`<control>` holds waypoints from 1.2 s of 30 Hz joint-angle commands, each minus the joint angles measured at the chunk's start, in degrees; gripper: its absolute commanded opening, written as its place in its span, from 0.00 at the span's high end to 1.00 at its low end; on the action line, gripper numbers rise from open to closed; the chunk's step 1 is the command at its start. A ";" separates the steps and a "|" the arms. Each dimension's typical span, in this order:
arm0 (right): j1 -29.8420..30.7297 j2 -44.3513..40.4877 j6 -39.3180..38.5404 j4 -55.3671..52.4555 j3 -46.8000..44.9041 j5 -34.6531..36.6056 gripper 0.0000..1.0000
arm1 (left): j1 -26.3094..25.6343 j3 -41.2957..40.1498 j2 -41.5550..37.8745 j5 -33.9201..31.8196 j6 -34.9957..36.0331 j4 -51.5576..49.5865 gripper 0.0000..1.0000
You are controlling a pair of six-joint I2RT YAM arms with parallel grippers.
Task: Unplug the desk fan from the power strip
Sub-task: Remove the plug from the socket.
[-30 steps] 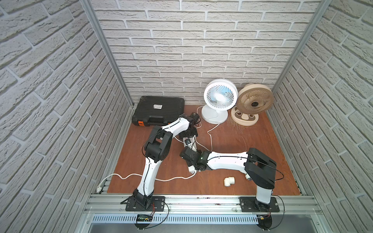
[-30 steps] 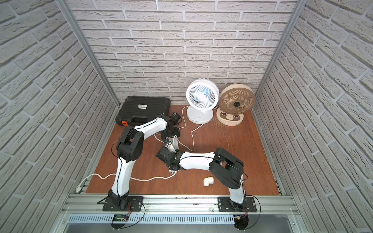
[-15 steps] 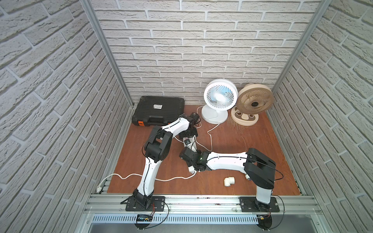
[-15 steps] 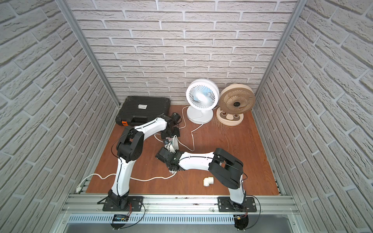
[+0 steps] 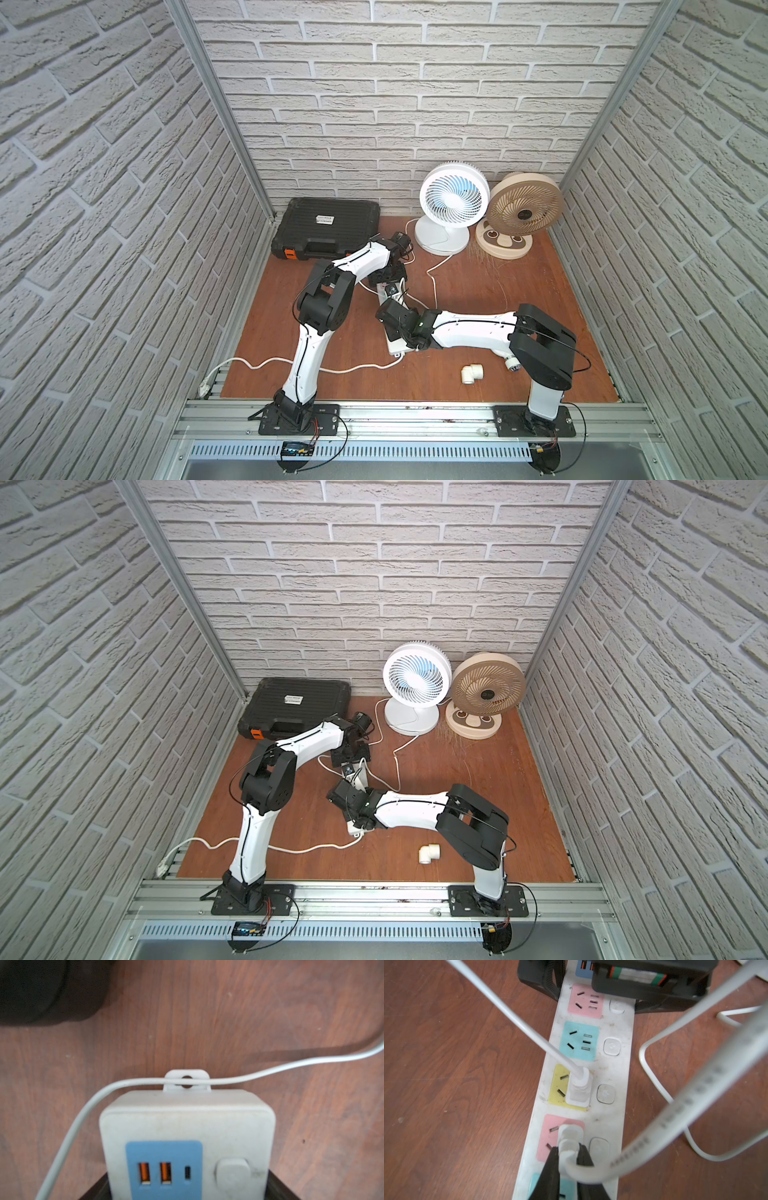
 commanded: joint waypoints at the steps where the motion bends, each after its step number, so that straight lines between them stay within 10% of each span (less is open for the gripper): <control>1: -2.63 -2.84 1.25 -3.84 -2.33 2.91 0.97 | -0.89 -3.66 5.75 7.78 1.26 4.27 1.00; 36: 2.31 1.52 -2.99 -8.73 4.55 9.54 0.97 | -1.04 -4.26 5.97 8.13 1.17 5.03 1.00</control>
